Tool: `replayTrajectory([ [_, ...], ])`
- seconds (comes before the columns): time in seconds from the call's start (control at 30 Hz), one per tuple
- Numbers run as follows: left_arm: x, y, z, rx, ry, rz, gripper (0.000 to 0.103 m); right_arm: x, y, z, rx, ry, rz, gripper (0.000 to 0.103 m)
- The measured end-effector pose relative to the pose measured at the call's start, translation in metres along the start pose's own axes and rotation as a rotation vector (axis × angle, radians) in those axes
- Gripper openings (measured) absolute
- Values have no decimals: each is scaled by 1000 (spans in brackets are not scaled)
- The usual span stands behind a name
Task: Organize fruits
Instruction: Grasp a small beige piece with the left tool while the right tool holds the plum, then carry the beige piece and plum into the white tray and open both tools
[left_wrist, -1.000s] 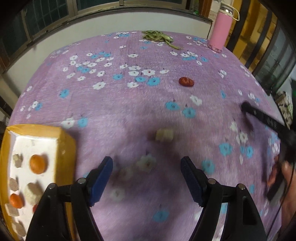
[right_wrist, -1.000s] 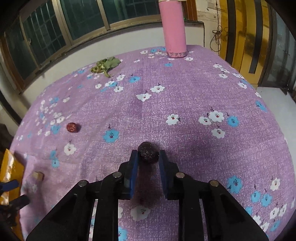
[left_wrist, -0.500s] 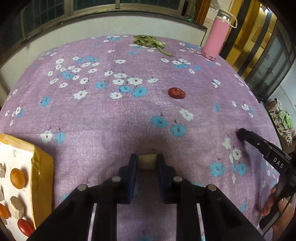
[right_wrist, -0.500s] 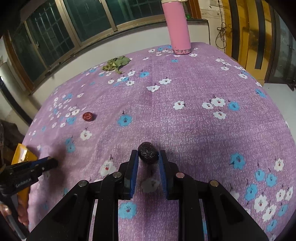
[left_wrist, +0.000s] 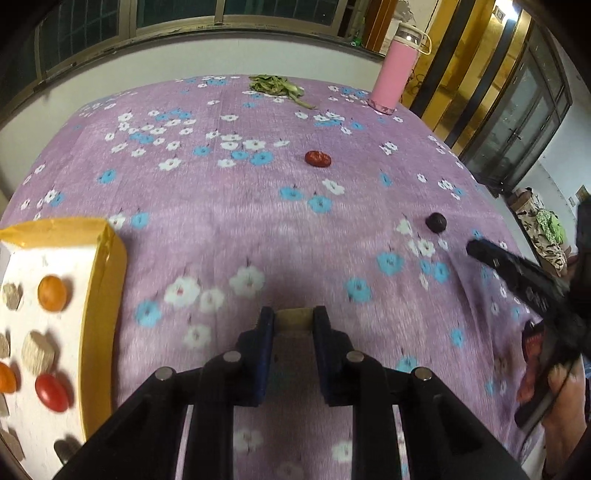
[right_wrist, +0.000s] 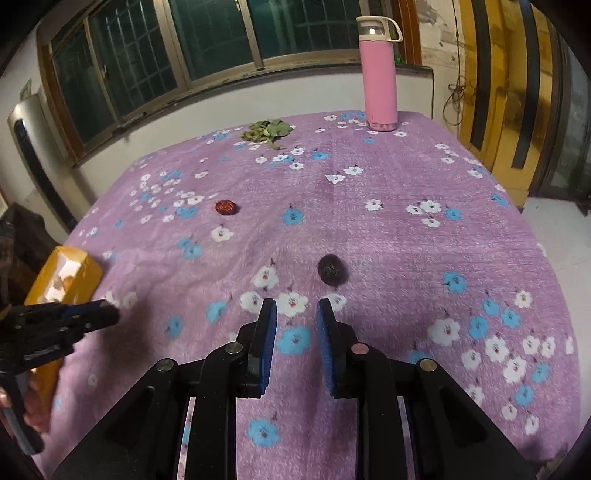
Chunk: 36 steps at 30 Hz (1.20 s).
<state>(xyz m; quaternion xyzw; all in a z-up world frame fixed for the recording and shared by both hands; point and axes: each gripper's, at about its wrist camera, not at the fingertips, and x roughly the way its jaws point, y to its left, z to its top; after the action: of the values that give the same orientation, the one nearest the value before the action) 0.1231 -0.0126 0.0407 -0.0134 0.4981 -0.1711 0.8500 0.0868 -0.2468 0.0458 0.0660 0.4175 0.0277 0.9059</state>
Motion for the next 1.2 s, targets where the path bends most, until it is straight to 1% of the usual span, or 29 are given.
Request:
replayTrajectory([
  [0.07, -6, 1, -5, 1, -1, -8, 23, 8, -10, 6, 35, 5, -11, 26],
  [0.1, -8, 1, -8, 4, -3, -6, 23, 13, -12, 10, 43, 13, -4, 34],
  [0.13, -11, 0, -10, 8, -5, -8, 23, 20, -14, 15, 39, 24, -5, 36],
  [0.23, -16, 0, -15, 12, -5, -13, 23, 41, -6, 24, -46, 39, -74, 36],
  [0.3, -18, 0, -18, 14, -1, -16, 23, 54, -7, 27, -54, 62, -86, 36],
  [0.37, -20, 0, -21, 18, -3, -20, 23, 65, -9, 28, -48, 88, -91, 35],
  [0.43, -22, 0, -22, 22, -6, -21, 23, 70, -10, 27, -58, 98, -95, 21],
  [0.5, -24, 1, -23, 22, -7, -23, 23, 65, -8, 24, -76, 80, -116, 20],
  [0.63, -26, 3, -25, 9, -10, -38, 23, 40, -4, 16, -76, 32, -106, 20],
  [0.83, -33, 4, -32, 4, -15, -66, 23, -11, 27, -6, -130, -19, -40, 20],
  [0.93, -39, 4, -38, 7, -21, -69, 23, -32, 46, -23, -146, -25, 2, 20],
  [1.03, -47, 6, -43, 11, -32, -64, 23, -45, 62, -39, -139, -16, 38, 20],
  [1.2, -58, 15, -54, 2, -35, -71, 23, -57, 86, -57, -144, -14, 63, 20],
])
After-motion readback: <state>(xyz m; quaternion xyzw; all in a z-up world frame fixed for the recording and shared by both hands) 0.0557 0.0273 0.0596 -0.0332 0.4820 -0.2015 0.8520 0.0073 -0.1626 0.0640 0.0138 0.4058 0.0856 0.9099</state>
